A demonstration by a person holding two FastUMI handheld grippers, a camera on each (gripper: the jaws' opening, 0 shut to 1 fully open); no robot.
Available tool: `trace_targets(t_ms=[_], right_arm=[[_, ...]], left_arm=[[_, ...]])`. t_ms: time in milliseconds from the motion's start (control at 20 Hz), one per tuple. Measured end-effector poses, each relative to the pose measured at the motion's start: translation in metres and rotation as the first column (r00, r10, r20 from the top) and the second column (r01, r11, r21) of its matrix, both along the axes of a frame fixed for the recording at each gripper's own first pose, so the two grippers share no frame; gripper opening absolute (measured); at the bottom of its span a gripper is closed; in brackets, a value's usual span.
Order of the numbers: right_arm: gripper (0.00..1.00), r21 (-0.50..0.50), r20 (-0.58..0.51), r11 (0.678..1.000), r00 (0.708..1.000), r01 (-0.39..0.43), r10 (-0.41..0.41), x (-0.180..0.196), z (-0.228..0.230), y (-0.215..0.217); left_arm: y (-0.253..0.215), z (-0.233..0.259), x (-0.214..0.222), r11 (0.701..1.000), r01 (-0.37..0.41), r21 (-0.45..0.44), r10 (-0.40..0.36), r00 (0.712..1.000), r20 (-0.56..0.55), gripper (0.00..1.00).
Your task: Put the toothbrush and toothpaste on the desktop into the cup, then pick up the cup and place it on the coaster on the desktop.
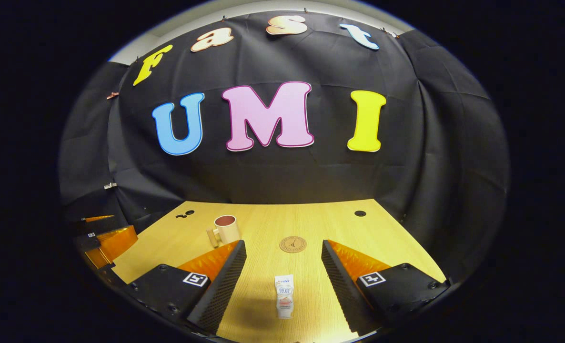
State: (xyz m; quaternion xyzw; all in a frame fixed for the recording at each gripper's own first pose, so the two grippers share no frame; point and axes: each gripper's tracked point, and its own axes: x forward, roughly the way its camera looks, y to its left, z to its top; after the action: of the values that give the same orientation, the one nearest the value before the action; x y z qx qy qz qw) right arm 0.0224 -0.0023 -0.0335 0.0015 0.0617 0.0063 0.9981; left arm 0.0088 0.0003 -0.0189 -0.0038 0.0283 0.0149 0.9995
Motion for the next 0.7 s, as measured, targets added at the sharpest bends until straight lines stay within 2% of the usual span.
trace_targets(t_ms=[250,400,700], right_arm=[[0.98,0.004,-0.044,1.0,0.999,-0.022,0.022,0.013,-0.014,0.001],[0.98,0.008,-0.115,1.0,0.993,-0.03,0.031,0.024,-0.035,0.002],[0.96,0.008,-0.285,0.998,0.957,-0.057,0.057,0.045,-0.085,0.007]], left_arm=[[0.003,-0.007,0.006,1.0,-0.023,-0.007,0.023,1.0,-0.019,0.98],[0.007,-0.012,0.01,0.999,-0.046,-0.011,0.045,0.998,-0.038,0.98],[0.014,-0.029,0.018,0.994,-0.106,-0.016,0.104,0.99,-0.094,0.98]])
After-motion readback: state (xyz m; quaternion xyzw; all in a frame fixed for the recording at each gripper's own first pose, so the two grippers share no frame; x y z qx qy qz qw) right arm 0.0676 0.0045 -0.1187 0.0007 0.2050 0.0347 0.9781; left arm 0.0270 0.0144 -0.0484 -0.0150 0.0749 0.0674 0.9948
